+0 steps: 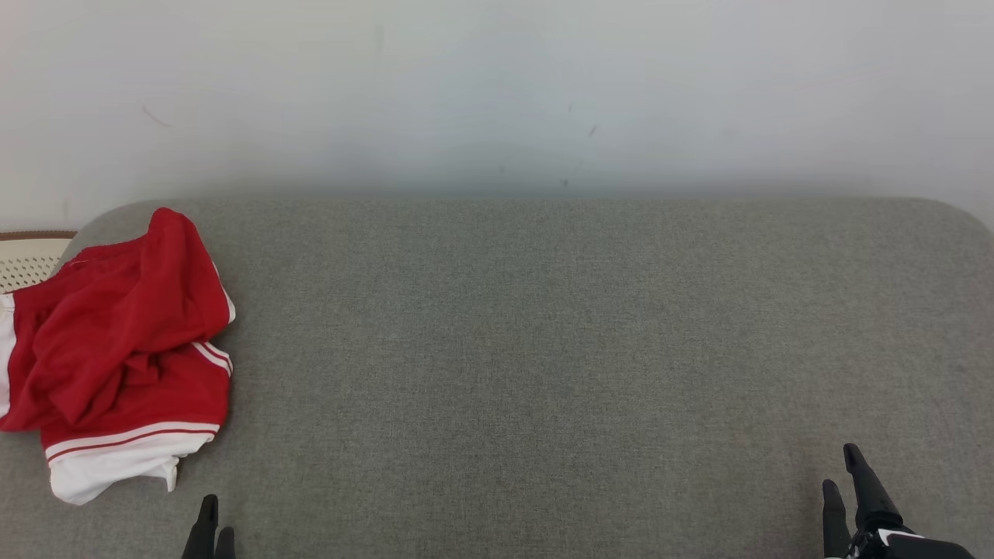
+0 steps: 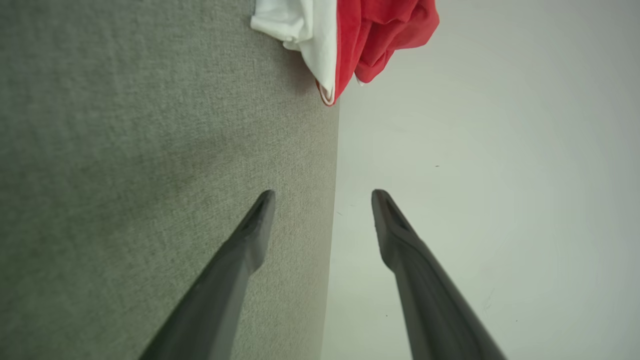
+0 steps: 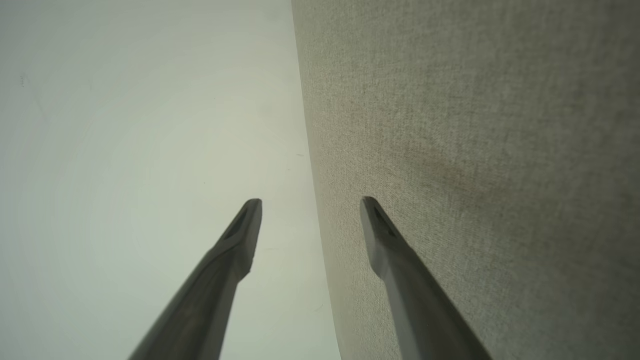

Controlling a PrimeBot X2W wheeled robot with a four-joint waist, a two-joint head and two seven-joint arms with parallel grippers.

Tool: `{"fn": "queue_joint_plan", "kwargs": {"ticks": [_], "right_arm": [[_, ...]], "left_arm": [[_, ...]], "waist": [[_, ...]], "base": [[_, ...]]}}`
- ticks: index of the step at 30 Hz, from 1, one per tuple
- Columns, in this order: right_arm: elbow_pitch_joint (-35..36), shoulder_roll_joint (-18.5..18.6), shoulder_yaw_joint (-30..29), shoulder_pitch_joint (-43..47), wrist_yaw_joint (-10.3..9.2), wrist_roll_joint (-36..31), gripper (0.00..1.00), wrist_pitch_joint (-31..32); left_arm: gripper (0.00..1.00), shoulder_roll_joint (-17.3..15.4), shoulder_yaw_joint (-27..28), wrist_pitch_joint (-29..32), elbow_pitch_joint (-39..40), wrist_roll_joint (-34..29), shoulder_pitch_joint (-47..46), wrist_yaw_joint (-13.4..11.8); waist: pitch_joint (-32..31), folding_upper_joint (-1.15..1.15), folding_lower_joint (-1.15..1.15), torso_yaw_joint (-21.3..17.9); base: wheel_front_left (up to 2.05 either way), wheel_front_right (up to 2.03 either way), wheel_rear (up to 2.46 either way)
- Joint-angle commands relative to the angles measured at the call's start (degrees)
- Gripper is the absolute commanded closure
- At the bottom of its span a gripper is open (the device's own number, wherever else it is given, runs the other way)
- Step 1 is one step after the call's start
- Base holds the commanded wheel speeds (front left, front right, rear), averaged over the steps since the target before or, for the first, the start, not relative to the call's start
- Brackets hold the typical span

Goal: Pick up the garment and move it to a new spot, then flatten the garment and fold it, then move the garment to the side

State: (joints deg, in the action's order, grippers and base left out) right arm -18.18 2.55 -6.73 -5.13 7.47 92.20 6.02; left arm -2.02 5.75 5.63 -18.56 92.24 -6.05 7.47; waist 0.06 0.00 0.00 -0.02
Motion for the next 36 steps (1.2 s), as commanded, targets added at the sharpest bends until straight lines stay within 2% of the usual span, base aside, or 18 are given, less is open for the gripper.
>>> {"fn": "queue_joint_plan", "kwargs": {"ticks": [1, 11, 36], "right_arm": [[1.41, 0.52, 0.68, -0.90, 0.00, -0.91, 0.00, -0.66], [1.97, 2.22, 3.99, -0.95, 0.01, -5.48, 0.00, -3.91], [1.78, 3.21, 7.72, -0.21, 0.01, -28.17, 0.00, -9.40]], "left_arm": [[0.00, -0.54, -0.40, -0.76, 1.00, -0.83, -0.78, 0.00], [0.00, -1.14, -1.58, -3.61, 1.56, -5.98, -0.37, 0.01], [0.00, -0.90, -1.64, -9.07, -0.69, -32.41, 0.68, 0.01]], "waist": [[-0.11, 0.00, 0.00, -0.01], [-0.59, 0.00, 0.00, -0.11], [-1.72, 0.00, 0.00, -0.41]], "base": [[0.00, 0.00, 0.00], [0.00, 0.00, 0.00], [0.00, 0.00, 0.00]]}}
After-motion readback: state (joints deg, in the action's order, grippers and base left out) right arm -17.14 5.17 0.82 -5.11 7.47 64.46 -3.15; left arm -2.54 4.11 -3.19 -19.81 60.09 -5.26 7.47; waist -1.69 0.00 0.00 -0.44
